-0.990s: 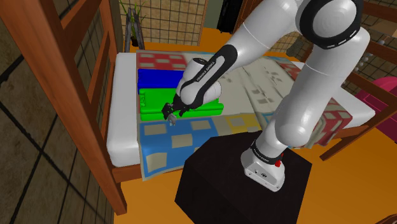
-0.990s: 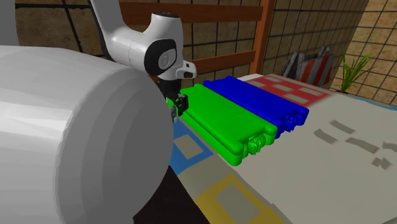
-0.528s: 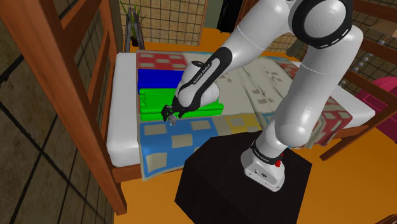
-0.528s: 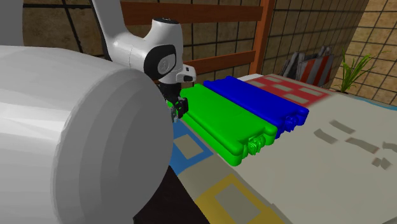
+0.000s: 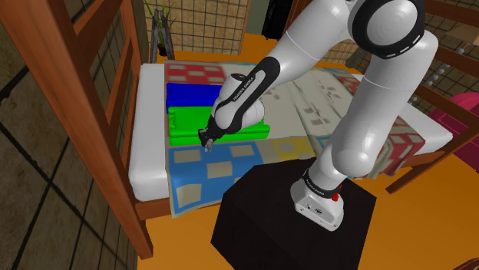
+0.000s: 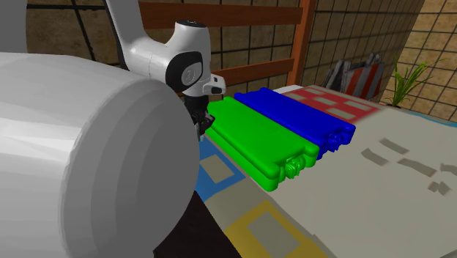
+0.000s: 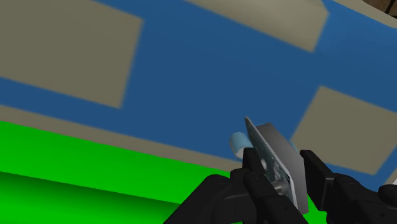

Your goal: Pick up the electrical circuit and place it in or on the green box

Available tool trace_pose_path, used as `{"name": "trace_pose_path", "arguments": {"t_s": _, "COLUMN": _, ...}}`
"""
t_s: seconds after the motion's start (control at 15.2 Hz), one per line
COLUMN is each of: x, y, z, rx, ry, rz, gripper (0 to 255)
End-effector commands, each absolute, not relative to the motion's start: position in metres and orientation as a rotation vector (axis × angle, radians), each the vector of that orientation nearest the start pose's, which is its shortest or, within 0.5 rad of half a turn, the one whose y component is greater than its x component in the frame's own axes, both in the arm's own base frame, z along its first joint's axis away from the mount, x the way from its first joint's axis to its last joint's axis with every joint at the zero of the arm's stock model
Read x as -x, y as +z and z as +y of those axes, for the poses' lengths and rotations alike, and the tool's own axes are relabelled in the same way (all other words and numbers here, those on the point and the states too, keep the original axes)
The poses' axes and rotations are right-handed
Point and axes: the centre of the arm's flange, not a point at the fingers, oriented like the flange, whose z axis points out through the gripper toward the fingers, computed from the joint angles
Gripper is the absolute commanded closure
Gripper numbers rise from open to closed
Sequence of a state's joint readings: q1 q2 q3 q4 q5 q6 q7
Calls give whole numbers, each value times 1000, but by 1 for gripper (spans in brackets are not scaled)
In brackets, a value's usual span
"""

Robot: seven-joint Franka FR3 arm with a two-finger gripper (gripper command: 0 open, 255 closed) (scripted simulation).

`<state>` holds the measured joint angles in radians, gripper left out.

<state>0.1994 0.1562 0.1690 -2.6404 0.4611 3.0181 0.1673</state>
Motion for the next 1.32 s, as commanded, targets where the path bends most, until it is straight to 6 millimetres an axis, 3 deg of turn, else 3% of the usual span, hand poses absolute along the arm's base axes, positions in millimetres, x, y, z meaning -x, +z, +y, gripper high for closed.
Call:
{"name": "trace_pose_path", "arguments": {"t_s": 0.0, "x": -421, "y": 211, "z": 130, "rx": 2924, "ry": -249, "rz": 375, "gripper": 255}}
{"name": "trace_pose_path", "arguments": {"t_s": 0.2, "x": -422, "y": 211, "z": 130, "rx": 2924, "ry": -249, "rz": 375, "gripper": 255}}
{"name": "trace_pose_path", "arguments": {"t_s": 1.25, "x": -422, "y": 295, "z": 130, "rx": 2924, "ry": -249, "rz": 375, "gripper": 255}}
